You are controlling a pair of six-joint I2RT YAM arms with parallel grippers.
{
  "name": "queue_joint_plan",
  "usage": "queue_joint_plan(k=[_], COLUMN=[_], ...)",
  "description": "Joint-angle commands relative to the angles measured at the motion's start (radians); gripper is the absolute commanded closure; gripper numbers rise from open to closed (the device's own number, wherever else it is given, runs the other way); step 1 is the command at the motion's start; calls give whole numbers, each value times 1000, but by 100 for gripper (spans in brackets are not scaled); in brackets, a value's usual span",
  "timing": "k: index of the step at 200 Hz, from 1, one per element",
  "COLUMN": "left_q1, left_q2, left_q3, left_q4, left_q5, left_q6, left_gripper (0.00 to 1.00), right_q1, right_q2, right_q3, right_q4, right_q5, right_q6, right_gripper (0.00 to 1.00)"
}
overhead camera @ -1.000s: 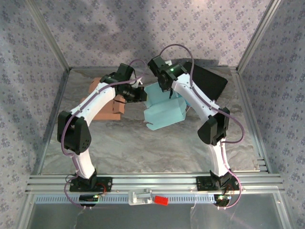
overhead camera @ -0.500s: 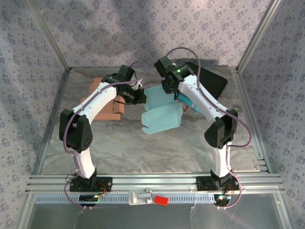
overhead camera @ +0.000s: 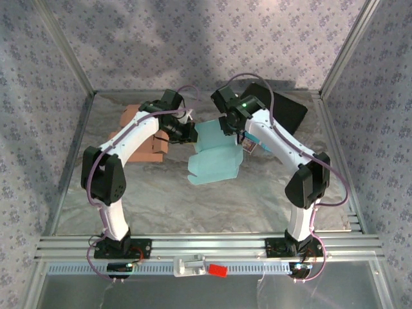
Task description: Fold the paper box
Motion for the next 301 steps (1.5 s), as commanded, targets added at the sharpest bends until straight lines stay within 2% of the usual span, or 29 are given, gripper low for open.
queue_joint_plan(k=[1,25,49,79,126,175,240,270,285,301], left_q1=[-2,-2,-2,-11,-42,-42,-42,-40,-41,-41], left_q2=[7,13,19,31,56,71,75,79,81,85], left_q3=[42,49,66,106,171,202,208,214,218,225], left_q4=[-29,-39,-61,-109,-200,-245,-246,-250,-251,-254], left_q5=[5,-10,-41,-107,-213,-229,-218,-219,-217,-217], left_q6=[0,-7,-18,-67,-129,-150,-153,-152,-155,-154], left_gripper=[100,100,100,100,100,100,100,100,100,100], right_q1=[34,57,58,70,62,32,13,13,18,34], right_q2=[-48,-52,-47,-51,-45,-39,14,37,52,71], right_q3=[-10,-19,-28,-55,-94,-142,-127,-104,-83,-55], right_q4=[-21,-33,-48,-54,-25,70,82,64,35,-12], right_q5=[69,115,141,168,130,51,35,71,118,193], right_q6=[8,27,47,65,94,74,87,86,95,105], right_gripper=[59,59,66,65,68,69,75,95,100,100])
